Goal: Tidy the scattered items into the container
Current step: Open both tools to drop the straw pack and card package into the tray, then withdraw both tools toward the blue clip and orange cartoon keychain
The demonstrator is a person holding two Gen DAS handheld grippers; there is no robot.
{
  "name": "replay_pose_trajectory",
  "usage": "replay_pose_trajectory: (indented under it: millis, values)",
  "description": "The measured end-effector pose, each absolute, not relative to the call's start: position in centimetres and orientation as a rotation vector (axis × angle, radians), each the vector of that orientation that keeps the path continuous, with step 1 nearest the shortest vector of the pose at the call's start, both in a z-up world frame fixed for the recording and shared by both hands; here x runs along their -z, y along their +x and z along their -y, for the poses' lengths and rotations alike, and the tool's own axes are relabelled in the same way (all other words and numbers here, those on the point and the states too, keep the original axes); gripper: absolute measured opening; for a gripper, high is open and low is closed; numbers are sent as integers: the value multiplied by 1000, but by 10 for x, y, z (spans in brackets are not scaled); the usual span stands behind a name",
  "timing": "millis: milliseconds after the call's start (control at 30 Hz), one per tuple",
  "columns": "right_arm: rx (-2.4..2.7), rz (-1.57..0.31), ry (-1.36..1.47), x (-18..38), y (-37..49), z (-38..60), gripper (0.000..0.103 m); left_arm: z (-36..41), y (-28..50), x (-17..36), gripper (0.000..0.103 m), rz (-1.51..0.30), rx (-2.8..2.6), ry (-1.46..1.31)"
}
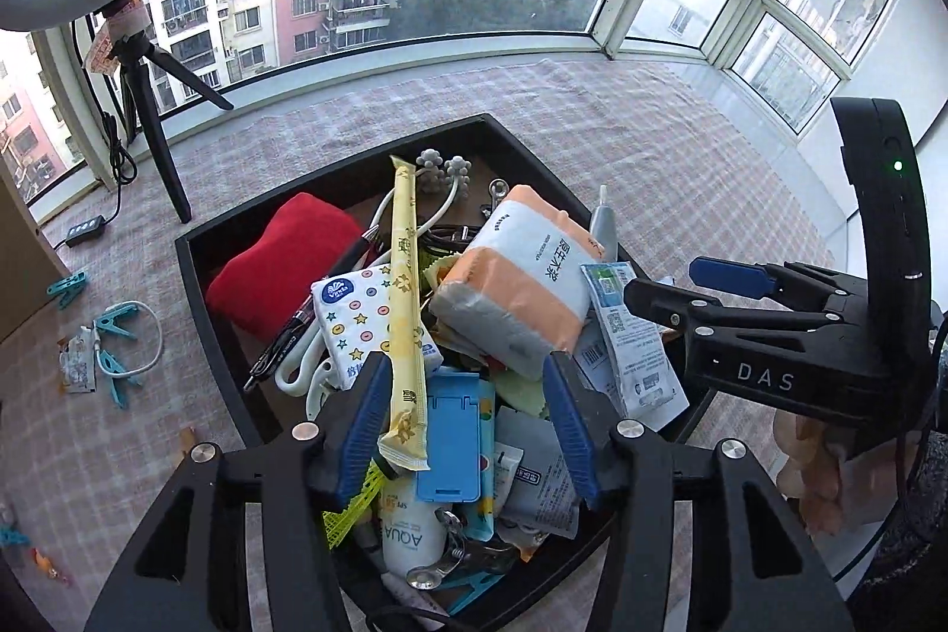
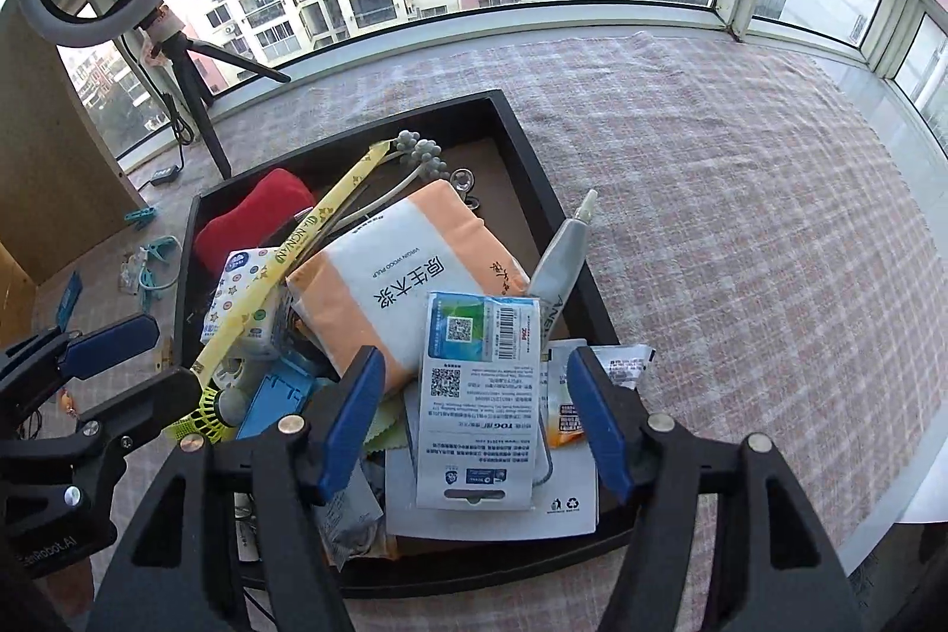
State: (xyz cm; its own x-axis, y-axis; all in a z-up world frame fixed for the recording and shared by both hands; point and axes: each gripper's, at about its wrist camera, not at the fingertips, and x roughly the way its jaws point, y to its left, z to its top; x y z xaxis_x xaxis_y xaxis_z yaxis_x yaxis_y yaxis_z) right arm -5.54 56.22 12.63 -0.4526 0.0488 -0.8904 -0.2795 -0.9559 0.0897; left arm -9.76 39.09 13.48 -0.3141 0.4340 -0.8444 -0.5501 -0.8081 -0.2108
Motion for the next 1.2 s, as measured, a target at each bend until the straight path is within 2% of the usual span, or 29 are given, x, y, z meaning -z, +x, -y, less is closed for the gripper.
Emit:
replay_pose_trajectory:
  millis: [567, 1200]
  values:
    - [-2600, -246, -1562, -133, -72, -510, 63, -295, -107, -122, 50, -32, -2279, -1421]
    - [-2880, 21, -1723, -130, -101, -353, 63, -78, -83, -117, 51, 285, -2659, -1576]
